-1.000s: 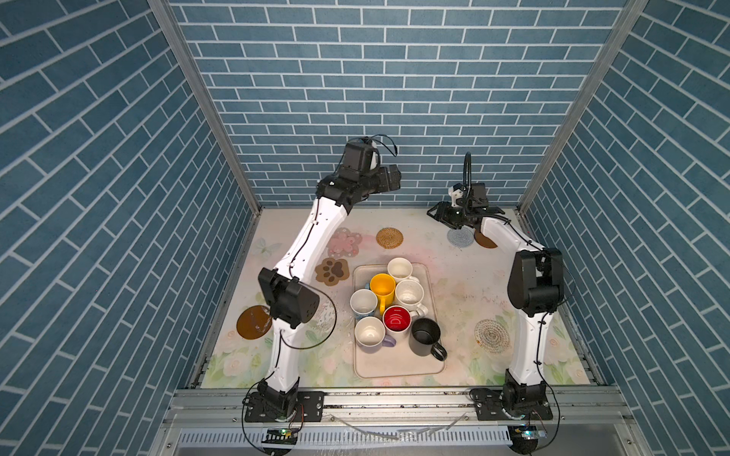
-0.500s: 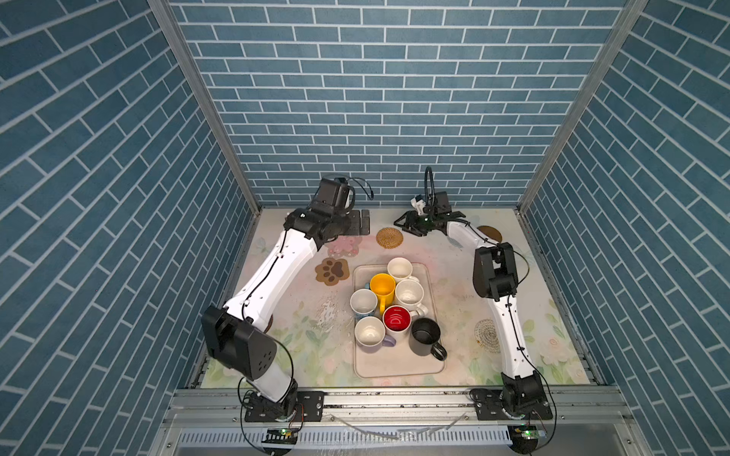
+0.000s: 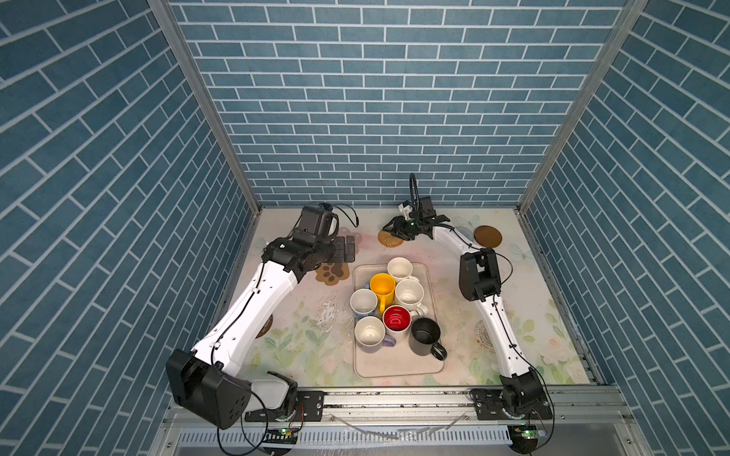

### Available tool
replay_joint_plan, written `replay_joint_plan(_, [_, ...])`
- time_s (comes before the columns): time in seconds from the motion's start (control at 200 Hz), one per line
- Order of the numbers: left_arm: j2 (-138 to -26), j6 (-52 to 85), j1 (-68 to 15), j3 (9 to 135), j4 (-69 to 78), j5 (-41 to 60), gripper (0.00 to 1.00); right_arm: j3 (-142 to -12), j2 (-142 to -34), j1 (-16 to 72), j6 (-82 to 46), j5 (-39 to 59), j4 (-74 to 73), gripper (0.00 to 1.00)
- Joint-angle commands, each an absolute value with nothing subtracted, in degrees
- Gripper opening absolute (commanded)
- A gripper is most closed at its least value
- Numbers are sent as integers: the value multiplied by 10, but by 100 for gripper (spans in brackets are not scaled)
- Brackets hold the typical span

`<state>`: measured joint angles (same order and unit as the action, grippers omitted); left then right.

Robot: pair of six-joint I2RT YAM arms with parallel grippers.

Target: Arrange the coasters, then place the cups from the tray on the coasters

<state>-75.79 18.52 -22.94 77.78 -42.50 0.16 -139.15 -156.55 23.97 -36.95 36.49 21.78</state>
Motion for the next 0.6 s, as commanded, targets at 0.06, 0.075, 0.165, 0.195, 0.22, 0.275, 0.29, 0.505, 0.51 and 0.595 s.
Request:
replay_joint_plan(0.06, [-743, 177, -220, 756, -430, 9, 99, -1419, -1573, 240, -331, 236, 328, 55])
replay_joint_plan(0.075, [-743, 177, -220, 755, -429, 11, 99, -1418, -1572, 240, -328, 228, 334, 55])
replay_joint_plan(0.165, [-744, 180, -216, 748, -426, 18, 99, -1418, -1562, 239, -311, 182, 364, 55])
replay_joint_plan(0.195, [-744, 180, -216, 747, -426, 19, 99, -1417, -1559, 239, -306, 168, 372, 55])
replay_joint_plan(0.22, [-744, 180, -216, 746, -425, 20, 99, -1416, -1556, 238, -301, 159, 379, 55])
replay_joint_plan(0.275, [-745, 180, -215, 743, -421, 22, 99, -1413, -1551, 236, -293, 143, 388, 55])
replay_joint_plan(0.29, [-746, 180, -215, 743, -421, 22, 99, -1412, -1549, 235, -292, 139, 390, 55])
replay_joint_plan(0.505, [-750, 182, -214, 731, -415, 24, 99, -1381, -1525, 214, -277, 112, 404, 55])
replay_joint_plan(0.51, [-750, 182, -214, 730, -415, 24, 99, -1380, -1524, 213, -277, 111, 404, 55])
replay_joint_plan(0.595, [-751, 184, -213, 725, -412, 23, 99, -1366, -1513, 203, -268, 104, 408, 55])
